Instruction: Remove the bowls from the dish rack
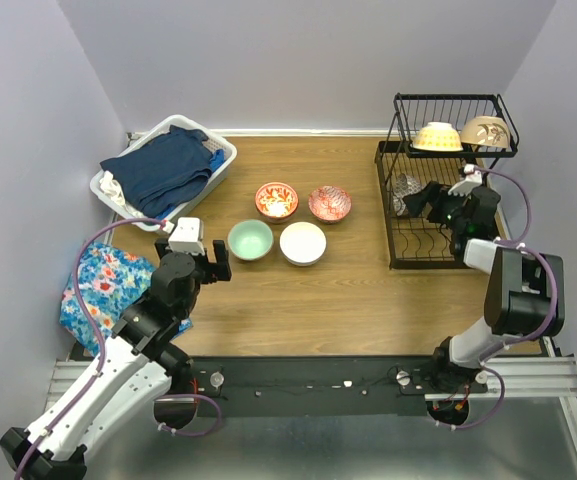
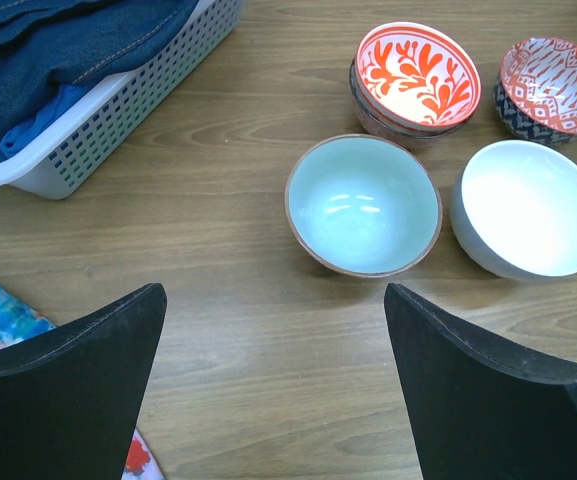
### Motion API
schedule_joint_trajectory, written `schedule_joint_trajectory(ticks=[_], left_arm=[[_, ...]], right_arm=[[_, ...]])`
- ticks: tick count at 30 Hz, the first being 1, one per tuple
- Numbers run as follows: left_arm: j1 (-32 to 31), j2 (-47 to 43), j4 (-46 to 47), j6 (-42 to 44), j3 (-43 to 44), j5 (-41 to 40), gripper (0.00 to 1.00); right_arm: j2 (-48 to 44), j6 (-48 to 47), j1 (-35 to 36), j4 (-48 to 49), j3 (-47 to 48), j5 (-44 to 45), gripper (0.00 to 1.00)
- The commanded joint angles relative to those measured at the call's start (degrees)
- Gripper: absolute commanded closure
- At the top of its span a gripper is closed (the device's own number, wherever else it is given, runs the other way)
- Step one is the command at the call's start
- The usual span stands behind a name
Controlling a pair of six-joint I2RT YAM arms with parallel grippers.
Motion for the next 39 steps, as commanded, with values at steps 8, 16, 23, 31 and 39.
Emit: schedule_joint_trajectory(ticks=[8,16,23,31,39], left_arm=[[0.29,1.75,1.66,0.71,-0.20,0.49,0.01],[0.29,2.28,1.57,0.89,-0.11,0.58,0.01],[0.29,2.28,1.57,0.80,-0.03,0.67,0.01],[0.29,2.19,1.75,0.80,-0.11,1.11,0.01],[0.29,1.75,2.01,0.89,-0.02,1.37,0.01]], right_arm=[[8.35,-4.01,-0.47,-0.57,6.89,-8.07,0.00],[10.47,-5.42,-0.47,-2.68,9.27,-11.49,0.03],[9.15,-7.18,-0.47,-6.71,10.15,-11.85,0.30],[4.94,-10.35,-0.55,-11.38,10.59,-8.70,0.59],[-0.87,-10.96,-0.38,-12.79,8.39,-2.45,0.66]])
